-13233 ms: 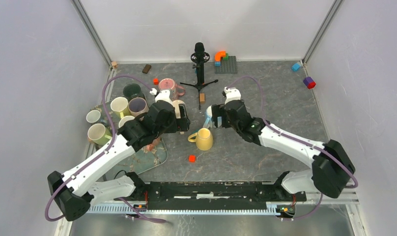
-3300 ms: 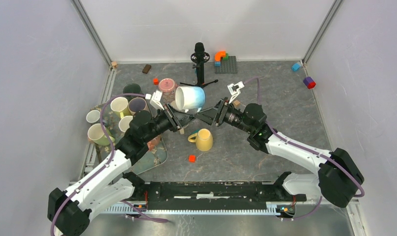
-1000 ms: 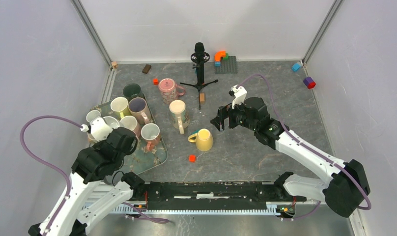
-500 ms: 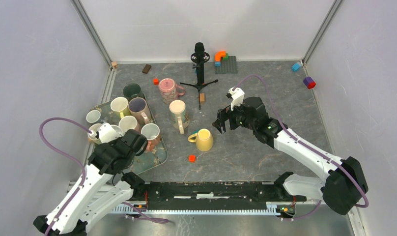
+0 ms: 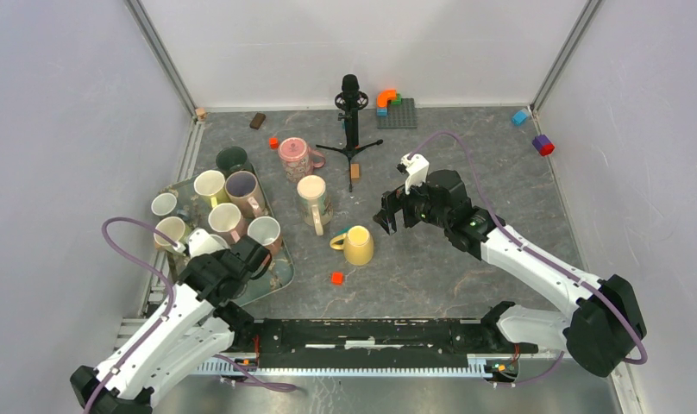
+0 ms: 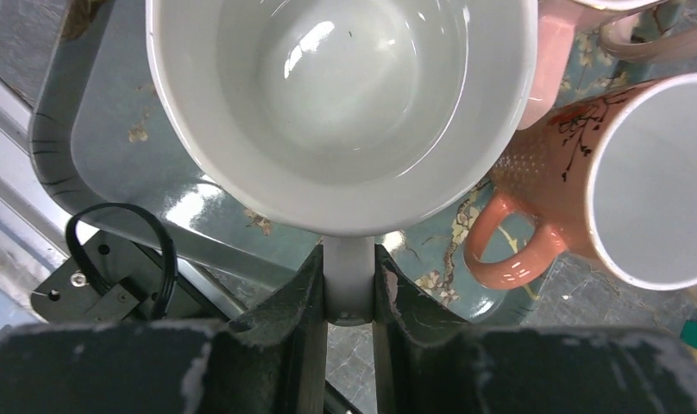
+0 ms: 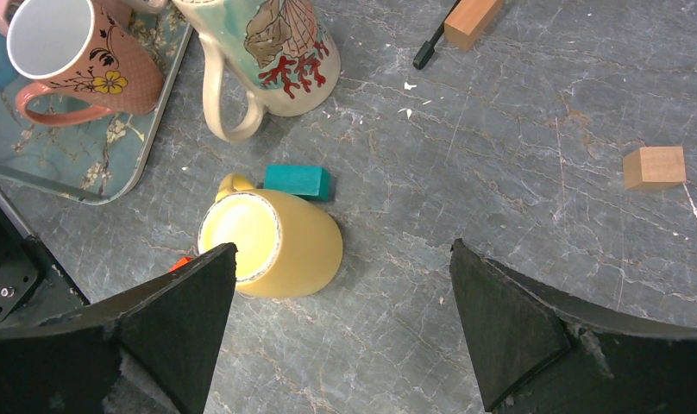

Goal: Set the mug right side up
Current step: Place the cup on the tray.

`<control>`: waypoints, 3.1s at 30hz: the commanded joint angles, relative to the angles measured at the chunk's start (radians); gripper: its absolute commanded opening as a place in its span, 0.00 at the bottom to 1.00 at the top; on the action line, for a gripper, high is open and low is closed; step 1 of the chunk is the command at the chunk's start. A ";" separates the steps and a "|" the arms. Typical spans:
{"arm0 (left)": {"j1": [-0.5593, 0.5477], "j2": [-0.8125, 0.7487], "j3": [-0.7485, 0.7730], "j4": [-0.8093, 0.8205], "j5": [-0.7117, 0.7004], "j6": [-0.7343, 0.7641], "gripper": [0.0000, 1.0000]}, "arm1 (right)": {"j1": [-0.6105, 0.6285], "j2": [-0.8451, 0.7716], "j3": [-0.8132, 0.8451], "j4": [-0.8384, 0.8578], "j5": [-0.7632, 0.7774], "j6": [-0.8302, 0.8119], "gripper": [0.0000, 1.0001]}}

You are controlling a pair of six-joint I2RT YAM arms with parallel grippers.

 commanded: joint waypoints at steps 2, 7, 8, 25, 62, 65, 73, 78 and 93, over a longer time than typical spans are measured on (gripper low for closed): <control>0.005 -0.008 -0.056 0.130 -0.045 -0.089 0.02 | -0.005 -0.018 0.014 0.006 0.000 -0.021 0.98; 0.011 -0.005 -0.100 0.184 -0.023 -0.090 0.02 | -0.006 -0.010 0.017 0.002 -0.014 -0.021 0.98; 0.012 -0.001 -0.104 0.193 -0.019 -0.088 0.02 | -0.005 -0.008 0.018 0.003 -0.016 -0.021 0.98; 0.041 0.052 -0.138 0.238 -0.012 -0.099 0.18 | -0.005 0.012 0.018 -0.001 -0.022 -0.021 0.98; 0.043 0.026 0.043 0.143 -0.012 0.069 1.00 | -0.005 0.021 0.002 0.010 -0.016 -0.022 0.98; 0.043 0.009 0.072 0.121 -0.012 0.082 1.00 | -0.005 0.025 0.002 0.012 -0.016 -0.022 0.98; 0.041 0.010 0.202 0.177 0.057 0.320 1.00 | -0.005 0.025 0.001 0.009 -0.001 -0.028 0.98; 0.038 0.115 0.303 0.319 0.238 0.562 1.00 | -0.006 0.028 0.005 -0.002 0.042 -0.036 0.98; -0.137 0.356 0.295 0.858 0.706 0.869 1.00 | -0.005 -0.136 -0.068 -0.063 0.220 0.103 0.98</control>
